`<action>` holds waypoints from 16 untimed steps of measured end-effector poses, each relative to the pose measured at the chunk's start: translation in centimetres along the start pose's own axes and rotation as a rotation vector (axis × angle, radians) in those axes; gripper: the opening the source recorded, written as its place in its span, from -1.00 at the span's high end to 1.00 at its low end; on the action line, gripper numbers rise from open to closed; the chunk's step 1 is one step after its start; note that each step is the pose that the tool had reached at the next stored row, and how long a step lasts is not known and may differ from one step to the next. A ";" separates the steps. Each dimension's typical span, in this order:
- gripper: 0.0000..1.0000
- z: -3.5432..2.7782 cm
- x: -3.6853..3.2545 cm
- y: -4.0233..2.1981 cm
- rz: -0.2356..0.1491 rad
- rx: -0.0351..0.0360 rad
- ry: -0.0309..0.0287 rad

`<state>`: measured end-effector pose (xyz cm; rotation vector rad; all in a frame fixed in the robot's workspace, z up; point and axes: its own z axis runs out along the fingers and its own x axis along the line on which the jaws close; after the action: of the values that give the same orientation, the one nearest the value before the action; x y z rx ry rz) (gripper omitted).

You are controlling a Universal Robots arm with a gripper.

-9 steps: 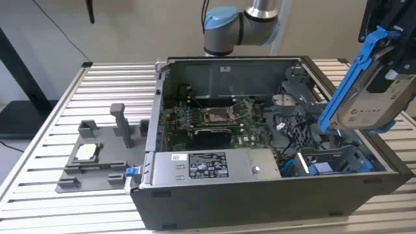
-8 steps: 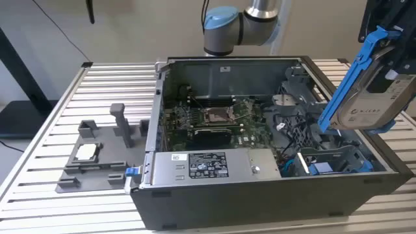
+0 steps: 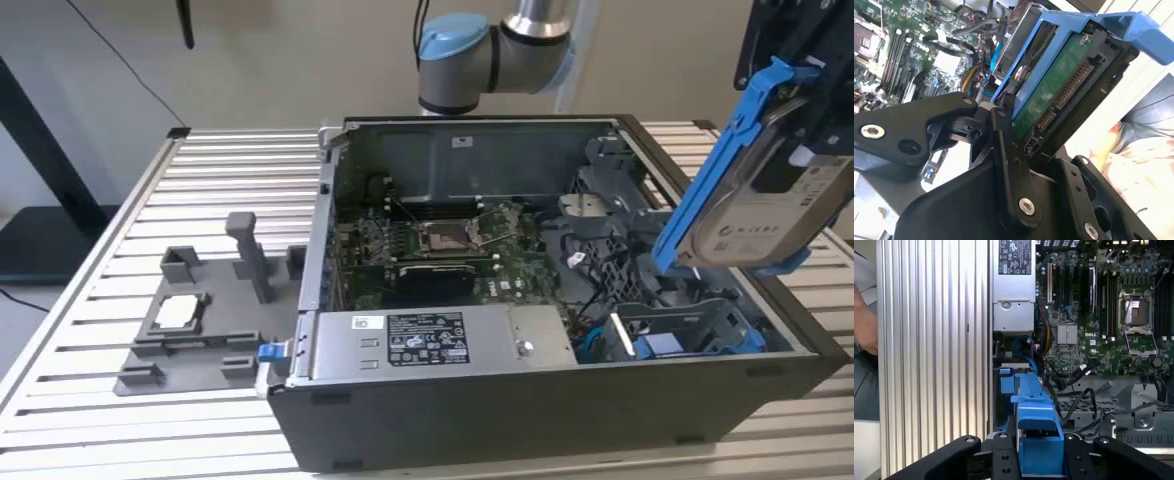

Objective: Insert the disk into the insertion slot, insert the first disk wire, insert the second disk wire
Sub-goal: 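Insert the disk into the insertion slot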

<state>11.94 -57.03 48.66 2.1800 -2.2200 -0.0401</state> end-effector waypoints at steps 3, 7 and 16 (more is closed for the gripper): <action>0.36 0.21 0.00 -0.01 0.000 0.0000 0.0001; 0.36 0.56 0.00 -0.03 0.000 0.0000 0.0001; 0.36 1.40 0.00 -0.06 0.000 0.0000 0.0001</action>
<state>11.95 -57.03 47.25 2.1799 -2.2200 -0.0400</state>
